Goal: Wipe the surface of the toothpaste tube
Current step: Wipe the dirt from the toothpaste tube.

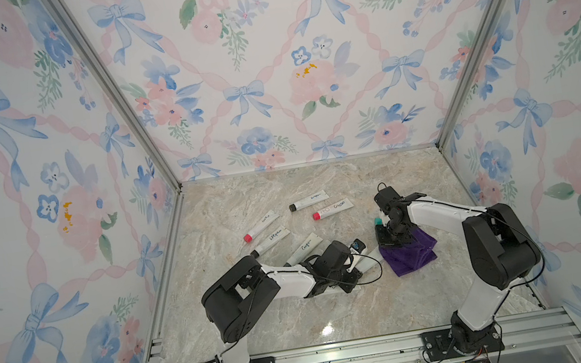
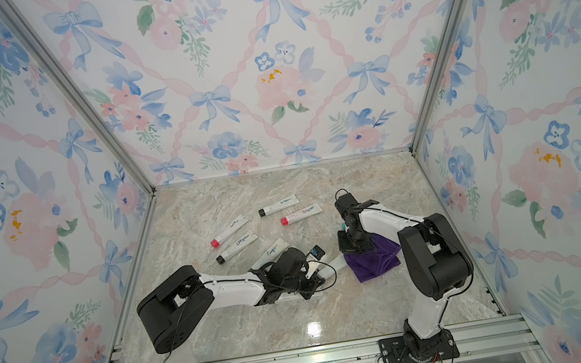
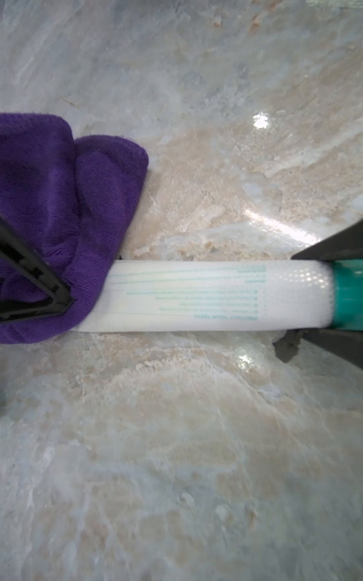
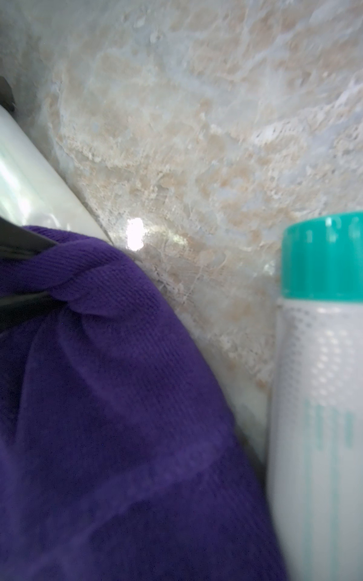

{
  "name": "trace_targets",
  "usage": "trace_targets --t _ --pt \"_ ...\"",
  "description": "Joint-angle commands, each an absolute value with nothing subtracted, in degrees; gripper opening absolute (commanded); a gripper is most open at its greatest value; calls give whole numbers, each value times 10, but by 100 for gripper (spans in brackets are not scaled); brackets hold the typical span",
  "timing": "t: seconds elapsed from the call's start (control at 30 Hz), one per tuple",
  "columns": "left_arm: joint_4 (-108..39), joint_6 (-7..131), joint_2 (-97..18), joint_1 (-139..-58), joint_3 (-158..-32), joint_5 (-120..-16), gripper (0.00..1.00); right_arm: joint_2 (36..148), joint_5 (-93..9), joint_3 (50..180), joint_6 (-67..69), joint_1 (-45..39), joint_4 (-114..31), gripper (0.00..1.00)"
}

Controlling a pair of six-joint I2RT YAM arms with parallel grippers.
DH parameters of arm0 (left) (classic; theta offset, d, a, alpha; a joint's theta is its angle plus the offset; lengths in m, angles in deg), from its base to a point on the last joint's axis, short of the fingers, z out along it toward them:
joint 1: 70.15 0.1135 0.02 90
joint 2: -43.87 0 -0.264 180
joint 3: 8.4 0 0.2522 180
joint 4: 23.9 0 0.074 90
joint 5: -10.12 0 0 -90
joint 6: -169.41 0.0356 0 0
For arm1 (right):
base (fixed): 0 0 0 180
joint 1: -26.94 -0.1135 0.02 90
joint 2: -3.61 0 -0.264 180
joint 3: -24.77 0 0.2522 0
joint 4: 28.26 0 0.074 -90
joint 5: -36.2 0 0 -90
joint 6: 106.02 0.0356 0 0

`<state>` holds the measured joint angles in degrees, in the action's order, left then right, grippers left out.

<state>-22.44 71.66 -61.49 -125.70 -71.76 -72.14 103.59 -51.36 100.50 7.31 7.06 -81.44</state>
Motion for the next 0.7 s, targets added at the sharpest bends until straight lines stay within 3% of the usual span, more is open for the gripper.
trace_targets --t 0.0,0.33,0.67 --pt "-227 708 -609 -1253 -713 -729 17 1045 -494 978 68 34 -813 17" --pt "-226 708 -609 -1253 -713 -729 17 988 -410 951 66 -6 -819 18" --pt "-227 709 -607 -1253 -712 -726 17 1042 -544 1007 55 74 -853 18"
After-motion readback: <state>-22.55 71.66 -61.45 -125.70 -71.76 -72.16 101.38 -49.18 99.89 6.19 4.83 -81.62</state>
